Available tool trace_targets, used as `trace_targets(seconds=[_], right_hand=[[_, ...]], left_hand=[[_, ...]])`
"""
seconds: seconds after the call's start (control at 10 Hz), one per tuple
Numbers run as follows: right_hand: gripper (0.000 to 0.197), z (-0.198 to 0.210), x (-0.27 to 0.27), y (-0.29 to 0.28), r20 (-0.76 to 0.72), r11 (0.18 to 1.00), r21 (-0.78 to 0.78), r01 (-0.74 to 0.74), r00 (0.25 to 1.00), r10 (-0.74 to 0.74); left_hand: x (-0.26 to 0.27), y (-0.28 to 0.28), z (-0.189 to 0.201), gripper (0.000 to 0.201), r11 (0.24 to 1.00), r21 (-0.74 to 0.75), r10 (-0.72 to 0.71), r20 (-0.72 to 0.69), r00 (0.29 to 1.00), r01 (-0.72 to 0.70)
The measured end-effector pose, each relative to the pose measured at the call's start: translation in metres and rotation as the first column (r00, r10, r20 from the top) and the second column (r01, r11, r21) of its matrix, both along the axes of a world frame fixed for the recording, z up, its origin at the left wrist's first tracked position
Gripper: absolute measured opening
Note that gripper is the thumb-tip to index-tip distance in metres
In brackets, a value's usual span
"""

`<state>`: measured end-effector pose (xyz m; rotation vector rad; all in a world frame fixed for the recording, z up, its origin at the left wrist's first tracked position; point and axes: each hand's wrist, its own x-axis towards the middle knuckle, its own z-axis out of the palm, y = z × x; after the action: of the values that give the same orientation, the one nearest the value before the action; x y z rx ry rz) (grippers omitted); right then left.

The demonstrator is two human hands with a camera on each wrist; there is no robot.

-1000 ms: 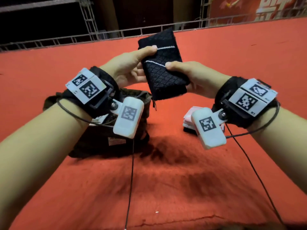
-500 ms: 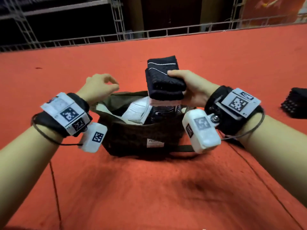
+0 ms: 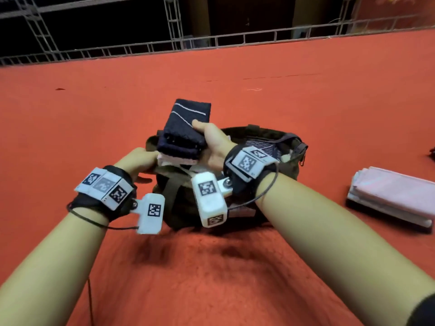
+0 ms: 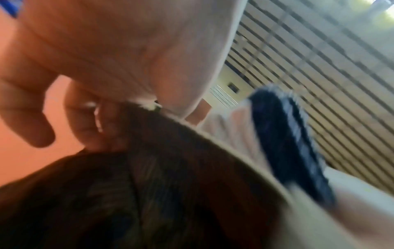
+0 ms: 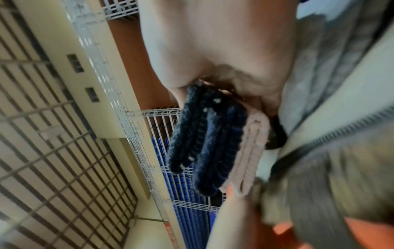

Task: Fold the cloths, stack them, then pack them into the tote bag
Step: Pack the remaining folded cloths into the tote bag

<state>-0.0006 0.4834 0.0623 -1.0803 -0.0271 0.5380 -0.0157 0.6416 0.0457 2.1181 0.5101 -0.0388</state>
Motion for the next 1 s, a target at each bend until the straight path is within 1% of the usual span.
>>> trace_targets(seconds=[0.1, 0.2, 0.3, 0.4, 0.5, 0.6, 0.7, 0.8, 0.9, 1.0], right_hand=[[0.021, -0.009, 0.006, -0.010, 0.029, 0.992, -0.129, -0.005, 1.000, 0.009], [0.022, -0.008, 0.008, -0.023, 0.044, 0.964, -0.258, -0.059, 0.996, 0.073], [0.016, 0.000, 0.005, -0.014, 0.138, 0.919, -0.393, 0.009, 0.989, 0.049], [0.030, 0.003, -0.002, -0.005, 0.247, 0.887, -0.457, 0.066, 0.968, 0.055], [0.033, -0.001, -0.004, -0.003, 0.198, 0.914, -0.403, 0.038, 0.979, 0.046], [0.024, -0.002, -0.007, -0.004, 0.094, 0.943, -0.332, -0.002, 0.995, 0.035], [0.023, -0.001, -0.005, -0.007, 0.119, 0.957, -0.289, 0.035, 0.993, 0.000], [0.013, 0.004, -0.005, -0.003, 0.084, 0.989, -0.133, 0.068, 0.995, -0.057], [0.024, 0.004, -0.009, 0.011, 0.045, 0.990, -0.123, 0.062, 0.997, -0.056], [0.020, -0.004, -0.015, 0.020, -0.053, 0.973, -0.230, 0.013, 0.998, -0.026]], left_hand=[[-0.004, 0.013, 0.010, 0.026, 0.981, -0.192, 0.010, 0.056, 0.998, 0.001], [-0.010, 0.019, 0.028, 0.041, 0.989, -0.127, -0.075, 0.051, 0.996, 0.081], [-0.009, 0.011, 0.041, 0.050, 0.990, 0.056, -0.136, 0.078, 0.988, 0.132], [-0.005, 0.008, 0.043, 0.046, 0.984, 0.171, -0.086, 0.162, 0.983, 0.058], [-0.003, 0.012, 0.041, 0.043, 0.983, 0.179, -0.066, 0.209, 0.976, 0.028], [-0.005, 0.011, 0.042, 0.039, 0.986, 0.161, -0.084, 0.236, 0.968, 0.046], [-0.006, 0.008, 0.041, 0.033, 0.981, 0.188, -0.097, 0.271, 0.958, 0.046], [-0.006, 0.008, 0.040, 0.029, 0.979, 0.195, -0.110, 0.250, 0.962, 0.061], [-0.004, 0.009, 0.044, 0.036, 0.982, 0.186, -0.086, 0.268, 0.960, 0.036], [0.000, 0.012, 0.047, 0.036, 0.969, 0.248, -0.093, 0.292, 0.952, 0.018]])
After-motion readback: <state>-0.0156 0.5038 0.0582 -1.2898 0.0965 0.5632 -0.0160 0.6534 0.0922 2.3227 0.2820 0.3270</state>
